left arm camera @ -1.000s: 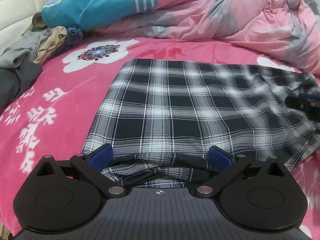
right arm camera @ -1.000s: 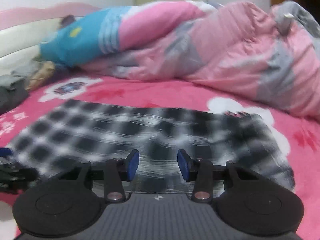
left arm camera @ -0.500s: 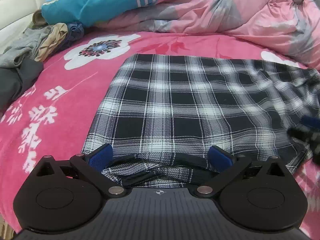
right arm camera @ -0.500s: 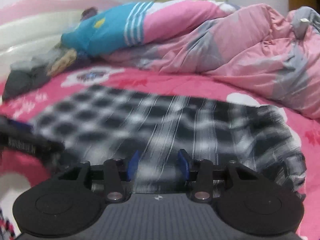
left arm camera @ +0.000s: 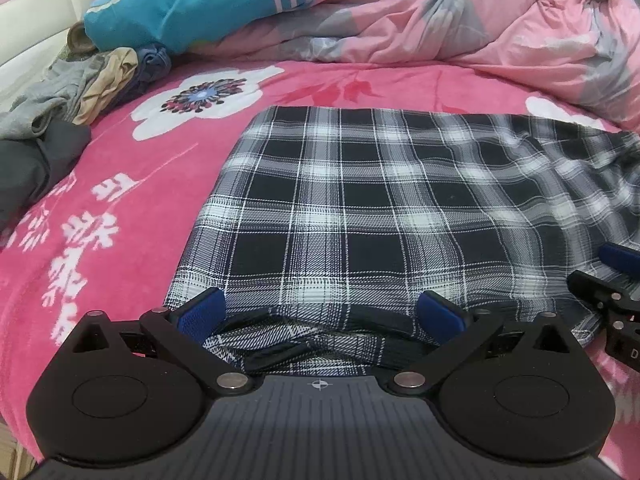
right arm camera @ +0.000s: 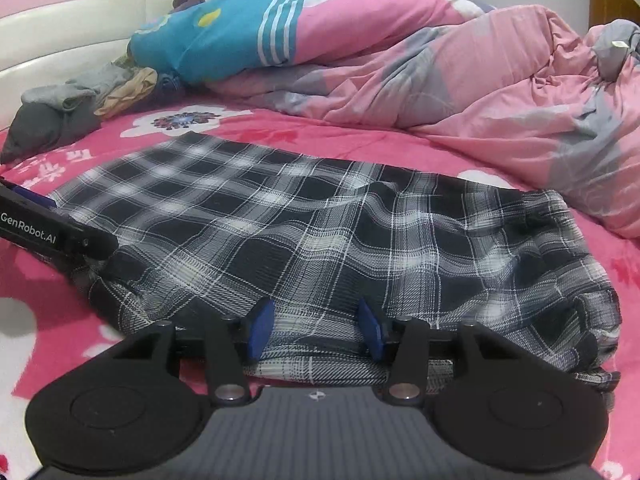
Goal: Fold clothes
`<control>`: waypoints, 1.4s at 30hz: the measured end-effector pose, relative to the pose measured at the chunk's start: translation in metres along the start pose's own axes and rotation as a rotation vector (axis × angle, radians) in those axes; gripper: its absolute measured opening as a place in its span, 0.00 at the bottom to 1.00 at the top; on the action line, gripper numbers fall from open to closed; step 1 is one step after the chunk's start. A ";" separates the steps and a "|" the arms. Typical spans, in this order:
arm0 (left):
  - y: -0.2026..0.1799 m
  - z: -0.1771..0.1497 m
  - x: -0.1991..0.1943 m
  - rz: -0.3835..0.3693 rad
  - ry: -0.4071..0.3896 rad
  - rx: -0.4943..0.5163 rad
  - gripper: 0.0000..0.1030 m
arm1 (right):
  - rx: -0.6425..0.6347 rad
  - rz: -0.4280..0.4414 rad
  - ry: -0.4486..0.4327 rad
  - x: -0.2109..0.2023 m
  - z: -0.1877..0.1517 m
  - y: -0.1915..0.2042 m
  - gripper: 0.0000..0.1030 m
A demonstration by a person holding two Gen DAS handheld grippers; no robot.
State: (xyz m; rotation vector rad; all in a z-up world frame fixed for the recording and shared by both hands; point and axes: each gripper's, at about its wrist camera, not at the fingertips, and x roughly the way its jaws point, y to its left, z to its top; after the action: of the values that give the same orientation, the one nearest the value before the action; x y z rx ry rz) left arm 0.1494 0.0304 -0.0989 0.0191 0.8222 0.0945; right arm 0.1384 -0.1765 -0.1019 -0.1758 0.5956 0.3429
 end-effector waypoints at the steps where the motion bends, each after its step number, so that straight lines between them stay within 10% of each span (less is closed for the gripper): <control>1: 0.000 0.000 0.000 0.001 0.001 0.000 1.00 | 0.001 0.001 0.000 0.000 0.000 0.000 0.49; 42: 0.007 0.001 0.006 -0.052 0.026 0.026 1.00 | 0.006 -0.006 -0.017 -0.003 0.000 0.001 0.49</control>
State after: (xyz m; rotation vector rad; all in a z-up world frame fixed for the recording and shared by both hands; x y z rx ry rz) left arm 0.1539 0.0383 -0.1018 0.0210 0.8494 0.0355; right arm 0.1361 -0.1766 -0.1006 -0.1692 0.5791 0.3363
